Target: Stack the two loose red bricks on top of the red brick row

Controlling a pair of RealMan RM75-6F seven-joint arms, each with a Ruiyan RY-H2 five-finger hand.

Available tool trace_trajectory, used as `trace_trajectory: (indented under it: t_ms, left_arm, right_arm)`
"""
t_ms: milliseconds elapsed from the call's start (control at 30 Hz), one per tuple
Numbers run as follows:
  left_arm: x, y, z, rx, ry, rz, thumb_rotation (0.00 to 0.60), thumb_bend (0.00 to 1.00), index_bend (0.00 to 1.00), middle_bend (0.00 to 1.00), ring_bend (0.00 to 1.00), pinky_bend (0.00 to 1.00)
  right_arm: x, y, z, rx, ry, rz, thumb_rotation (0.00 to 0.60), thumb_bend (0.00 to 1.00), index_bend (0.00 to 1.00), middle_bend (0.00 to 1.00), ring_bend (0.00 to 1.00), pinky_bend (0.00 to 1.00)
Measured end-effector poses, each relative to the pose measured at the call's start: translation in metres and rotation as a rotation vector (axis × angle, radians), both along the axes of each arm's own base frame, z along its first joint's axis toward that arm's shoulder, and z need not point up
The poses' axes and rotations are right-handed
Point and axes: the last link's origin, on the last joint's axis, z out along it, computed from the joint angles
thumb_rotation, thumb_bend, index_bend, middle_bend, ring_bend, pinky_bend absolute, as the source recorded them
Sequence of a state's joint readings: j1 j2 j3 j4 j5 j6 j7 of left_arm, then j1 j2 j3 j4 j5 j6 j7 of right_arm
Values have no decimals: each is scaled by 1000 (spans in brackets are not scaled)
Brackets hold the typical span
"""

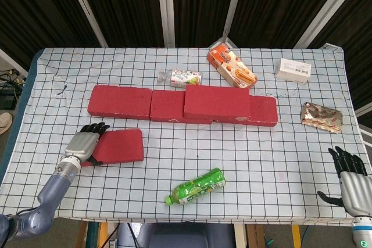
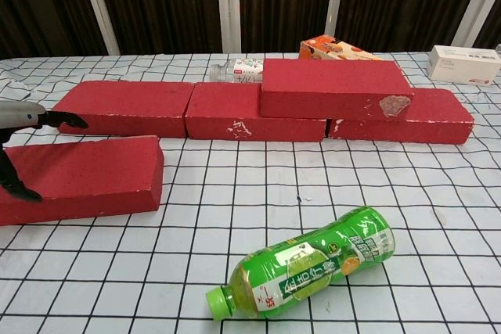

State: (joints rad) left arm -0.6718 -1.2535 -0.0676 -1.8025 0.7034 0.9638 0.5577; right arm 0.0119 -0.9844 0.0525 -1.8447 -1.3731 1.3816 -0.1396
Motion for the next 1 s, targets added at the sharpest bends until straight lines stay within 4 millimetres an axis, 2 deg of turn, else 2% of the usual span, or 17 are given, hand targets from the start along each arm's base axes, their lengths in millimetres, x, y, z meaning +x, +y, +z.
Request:
trace_trajectory:
  t_ms: [533, 1000]
  left_arm:
    - [1, -4, -5, -22, 25, -12, 600, 0, 0, 0, 0, 0]
    - [1, 1, -11, -20, 31, 0, 600, 0, 0, 0, 0, 22]
  right_arm:
    - [-1, 0, 0, -2, 1, -20, 600, 171, 0, 0, 0, 0]
    - [-2, -1, 0, 2, 0, -32, 600, 171, 0, 0, 0, 0]
